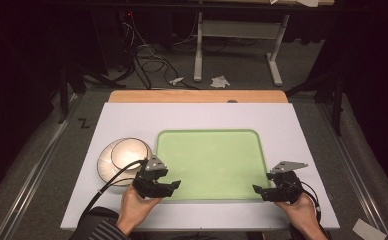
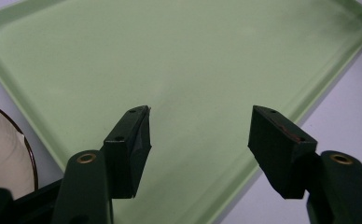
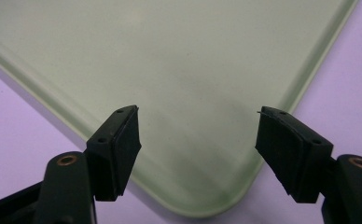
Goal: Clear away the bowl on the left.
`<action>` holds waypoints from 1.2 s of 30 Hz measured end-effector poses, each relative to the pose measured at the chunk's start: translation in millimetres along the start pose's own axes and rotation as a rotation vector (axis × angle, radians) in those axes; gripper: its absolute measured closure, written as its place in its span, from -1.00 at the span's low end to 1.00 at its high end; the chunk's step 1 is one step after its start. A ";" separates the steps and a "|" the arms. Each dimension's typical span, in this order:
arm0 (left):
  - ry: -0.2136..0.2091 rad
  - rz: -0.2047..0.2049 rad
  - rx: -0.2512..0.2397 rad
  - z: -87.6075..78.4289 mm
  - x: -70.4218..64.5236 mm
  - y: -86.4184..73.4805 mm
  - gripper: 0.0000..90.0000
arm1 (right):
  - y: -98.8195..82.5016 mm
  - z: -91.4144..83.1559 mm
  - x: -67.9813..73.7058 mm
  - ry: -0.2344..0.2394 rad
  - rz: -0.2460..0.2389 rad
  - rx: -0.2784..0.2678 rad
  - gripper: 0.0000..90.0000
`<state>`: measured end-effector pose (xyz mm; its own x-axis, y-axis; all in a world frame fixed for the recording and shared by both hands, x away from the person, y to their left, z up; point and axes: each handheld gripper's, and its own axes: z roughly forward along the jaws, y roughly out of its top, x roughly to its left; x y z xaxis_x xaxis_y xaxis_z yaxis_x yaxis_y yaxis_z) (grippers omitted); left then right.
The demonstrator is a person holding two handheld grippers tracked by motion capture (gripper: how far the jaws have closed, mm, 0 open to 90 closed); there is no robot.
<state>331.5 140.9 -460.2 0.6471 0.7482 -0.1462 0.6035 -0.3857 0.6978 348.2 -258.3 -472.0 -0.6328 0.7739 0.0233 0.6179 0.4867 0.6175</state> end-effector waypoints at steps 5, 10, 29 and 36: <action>0.011 0.002 -0.006 -2.1 0.6 0.1 -0.15 | -0.3 -0.2 -0.1 0.011 -0.002 0.000 -0.28; 0.040 -0.002 -0.047 -9.1 1.3 2.3 -0.21 | -0.5 -0.7 0.6 0.013 -0.002 -0.001 -0.27; 0.056 -0.003 -0.052 -12.2 7.4 4.5 -0.24 | -0.2 -0.1 0.1 0.021 -0.003 0.006 -0.27; 0.050 -0.008 -0.059 -14.2 8.0 5.0 -0.24 | -0.2 0.1 0.2 0.018 0.000 0.007 -0.27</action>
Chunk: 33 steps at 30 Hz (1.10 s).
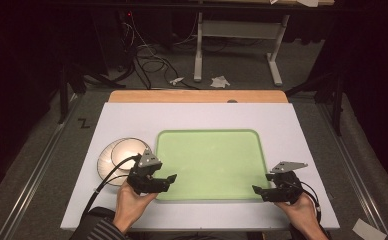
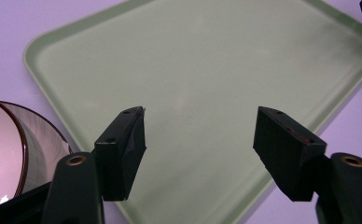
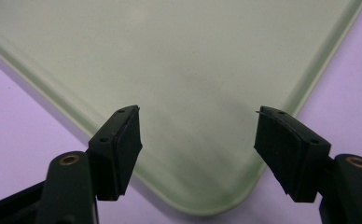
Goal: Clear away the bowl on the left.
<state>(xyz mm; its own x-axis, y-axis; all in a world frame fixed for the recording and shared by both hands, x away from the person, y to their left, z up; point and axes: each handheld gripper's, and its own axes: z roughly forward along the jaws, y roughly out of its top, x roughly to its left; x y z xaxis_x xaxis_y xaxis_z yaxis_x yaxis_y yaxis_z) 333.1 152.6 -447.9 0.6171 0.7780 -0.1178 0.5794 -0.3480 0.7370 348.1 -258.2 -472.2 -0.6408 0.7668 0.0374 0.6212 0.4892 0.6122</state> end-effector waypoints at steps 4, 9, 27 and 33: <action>0.005 0.001 -0.001 -1.1 1.1 0.3 -0.24 | 0.1 0.2 0.0 0.002 -0.003 0.001 -0.27; -0.001 -0.010 -0.006 -1.7 1.9 0.9 -0.24 | 0.0 0.1 -0.3 0.002 -0.001 0.000 -0.27; 0.005 -0.015 -0.027 -11.5 8.8 3.8 -0.24 | 0.0 0.1 0.2 0.005 -0.002 0.003 -0.27; 0.005 -0.035 -0.016 -13.7 12.6 4.7 -0.25 | 0.1 0.4 -0.3 0.006 -0.001 0.007 -0.27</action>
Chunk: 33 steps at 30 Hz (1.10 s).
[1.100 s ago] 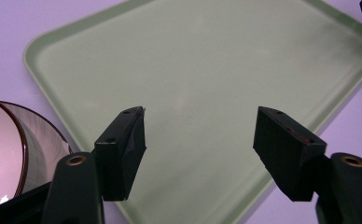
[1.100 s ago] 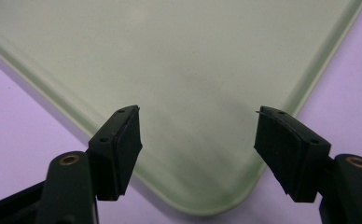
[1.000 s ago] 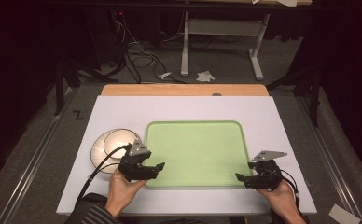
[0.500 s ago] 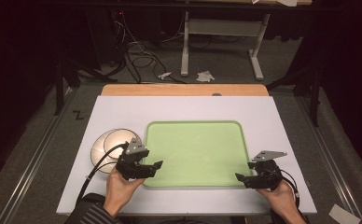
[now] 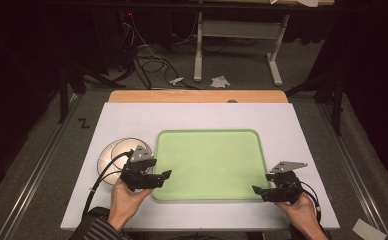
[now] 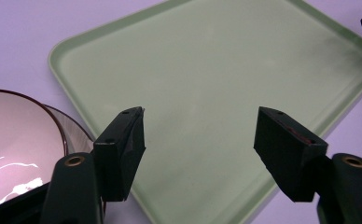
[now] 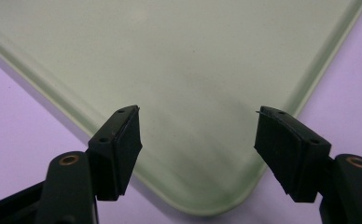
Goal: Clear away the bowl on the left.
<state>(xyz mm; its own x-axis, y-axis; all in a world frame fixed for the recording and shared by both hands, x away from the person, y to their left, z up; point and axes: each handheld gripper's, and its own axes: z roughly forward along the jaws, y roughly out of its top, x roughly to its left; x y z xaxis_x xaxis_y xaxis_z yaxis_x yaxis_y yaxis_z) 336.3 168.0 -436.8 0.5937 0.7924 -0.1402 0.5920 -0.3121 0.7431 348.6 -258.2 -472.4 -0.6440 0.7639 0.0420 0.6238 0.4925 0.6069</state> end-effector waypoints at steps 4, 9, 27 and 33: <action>-0.002 -0.012 -0.001 -1.7 2.9 -0.1 -0.26 | -0.1 0.0 0.3 0.000 -0.004 -0.002 -0.27; 0.010 -0.018 0.004 -2.9 6.8 0.2 -0.27 | 0.0 0.0 0.0 0.000 -0.002 0.001 -0.27; 0.032 -0.087 0.010 -10.2 23.8 0.4 -0.15 | 0.1 0.2 -0.2 0.003 -0.001 0.003 -0.27; 0.040 -0.104 0.008 -11.6 28.9 0.0 -0.16 | 0.1 0.1 0.2 0.001 -0.003 0.002 -0.27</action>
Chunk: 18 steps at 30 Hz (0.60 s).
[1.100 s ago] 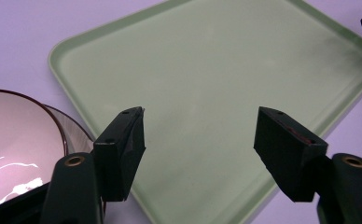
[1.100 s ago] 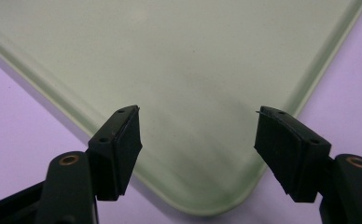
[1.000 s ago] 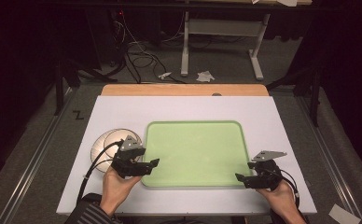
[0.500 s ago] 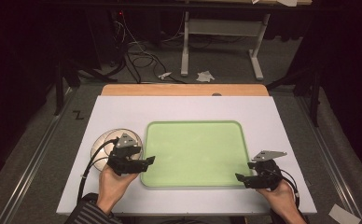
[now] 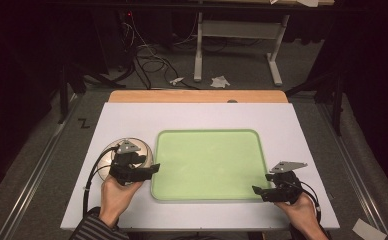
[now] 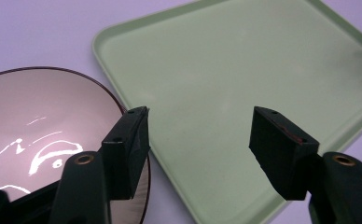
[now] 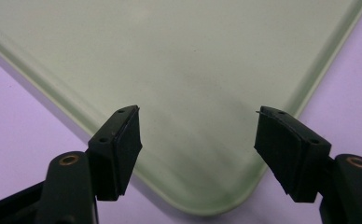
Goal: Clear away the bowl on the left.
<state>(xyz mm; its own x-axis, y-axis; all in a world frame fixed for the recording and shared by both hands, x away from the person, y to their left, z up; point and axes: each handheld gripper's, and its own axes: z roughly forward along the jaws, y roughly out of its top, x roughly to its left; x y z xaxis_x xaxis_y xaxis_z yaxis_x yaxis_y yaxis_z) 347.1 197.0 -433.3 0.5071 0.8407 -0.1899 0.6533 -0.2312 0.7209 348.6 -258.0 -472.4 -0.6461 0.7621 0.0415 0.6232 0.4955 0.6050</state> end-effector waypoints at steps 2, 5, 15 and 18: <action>0.002 -0.005 -0.003 -1.1 3.1 0.3 -0.17 | 0.0 0.4 -0.5 0.002 -0.003 0.000 -0.27; 0.002 -0.027 -0.011 -2.8 8.1 0.2 -0.18 | 0.0 0.4 -0.6 0.003 -0.003 0.000 -0.28; 0.017 -0.093 -0.035 -10.7 27.2 -0.3 -0.20 | 0.0 0.1 -0.4 0.003 0.001 0.001 -0.27; 0.038 -0.101 -0.039 -13.0 32.2 -0.7 -0.21 | 0.1 0.2 -0.2 0.002 -0.003 0.000 -0.27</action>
<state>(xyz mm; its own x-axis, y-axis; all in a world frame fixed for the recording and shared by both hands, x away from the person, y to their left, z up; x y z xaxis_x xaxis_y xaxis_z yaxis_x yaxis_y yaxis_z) 355.7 230.6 -431.3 0.4174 0.8771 -0.2376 0.6775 -0.1261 0.7247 348.8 -258.0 -472.6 -0.6486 0.7600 0.0413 0.6215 0.4975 0.6052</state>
